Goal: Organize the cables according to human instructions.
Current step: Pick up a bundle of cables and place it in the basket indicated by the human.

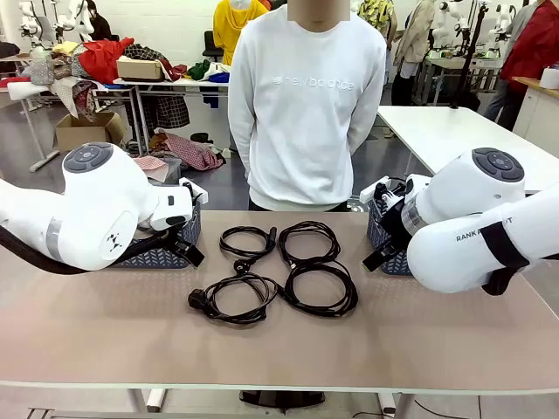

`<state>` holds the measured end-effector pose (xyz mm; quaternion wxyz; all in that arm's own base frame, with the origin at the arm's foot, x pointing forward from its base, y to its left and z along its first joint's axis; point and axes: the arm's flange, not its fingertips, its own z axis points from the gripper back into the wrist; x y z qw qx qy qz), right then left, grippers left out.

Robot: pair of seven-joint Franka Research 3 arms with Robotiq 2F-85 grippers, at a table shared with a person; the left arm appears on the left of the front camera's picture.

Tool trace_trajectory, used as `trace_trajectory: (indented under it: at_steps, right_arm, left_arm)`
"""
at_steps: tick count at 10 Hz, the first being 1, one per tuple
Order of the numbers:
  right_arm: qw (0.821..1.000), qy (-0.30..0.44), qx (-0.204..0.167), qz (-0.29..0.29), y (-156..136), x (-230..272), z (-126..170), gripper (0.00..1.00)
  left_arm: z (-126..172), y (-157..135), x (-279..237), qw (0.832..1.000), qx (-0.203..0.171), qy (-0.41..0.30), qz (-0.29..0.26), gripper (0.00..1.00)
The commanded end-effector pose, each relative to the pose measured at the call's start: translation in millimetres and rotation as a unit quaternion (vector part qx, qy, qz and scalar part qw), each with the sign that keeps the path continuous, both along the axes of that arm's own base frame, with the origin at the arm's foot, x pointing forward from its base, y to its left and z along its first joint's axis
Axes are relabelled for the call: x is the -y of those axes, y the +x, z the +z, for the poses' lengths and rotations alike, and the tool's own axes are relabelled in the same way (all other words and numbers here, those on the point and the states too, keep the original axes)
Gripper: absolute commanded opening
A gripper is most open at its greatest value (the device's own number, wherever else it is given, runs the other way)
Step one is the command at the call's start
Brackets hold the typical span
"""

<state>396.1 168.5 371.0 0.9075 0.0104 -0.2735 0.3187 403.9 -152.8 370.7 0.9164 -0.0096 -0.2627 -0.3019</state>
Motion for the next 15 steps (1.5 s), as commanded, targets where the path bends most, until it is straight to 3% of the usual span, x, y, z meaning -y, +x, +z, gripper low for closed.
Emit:
trace_trajectory:
  at_steps: [1,7,10,15]
  right_arm:
    - [1.0,0.0,0.0,0.0,0.0,0.0,0.0,1.0]
    - [0.99,0.093,-0.008,0.102,4.2,52.2,50.5,1.0]
    - [0.979,0.137,-0.002,0.149,-3.3,75.3,67.5,1.0]
    - [0.96,0.202,0.016,0.195,-23.1,115.4,89.5,1.0]
  left_arm:
    - [0.0,0.0,-0.1,1.0,0.0,0.0,0.0,1.0]
    - [63.8,-12.1,-19.6,0.992,-0.001,-0.029,-0.126,1.0]
    - [92.7,-14.4,-40.4,0.981,0.0,-0.086,-0.172,1.0]
    - [108.5,-26.4,-74.2,0.965,-0.008,-0.152,-0.214,1.0]
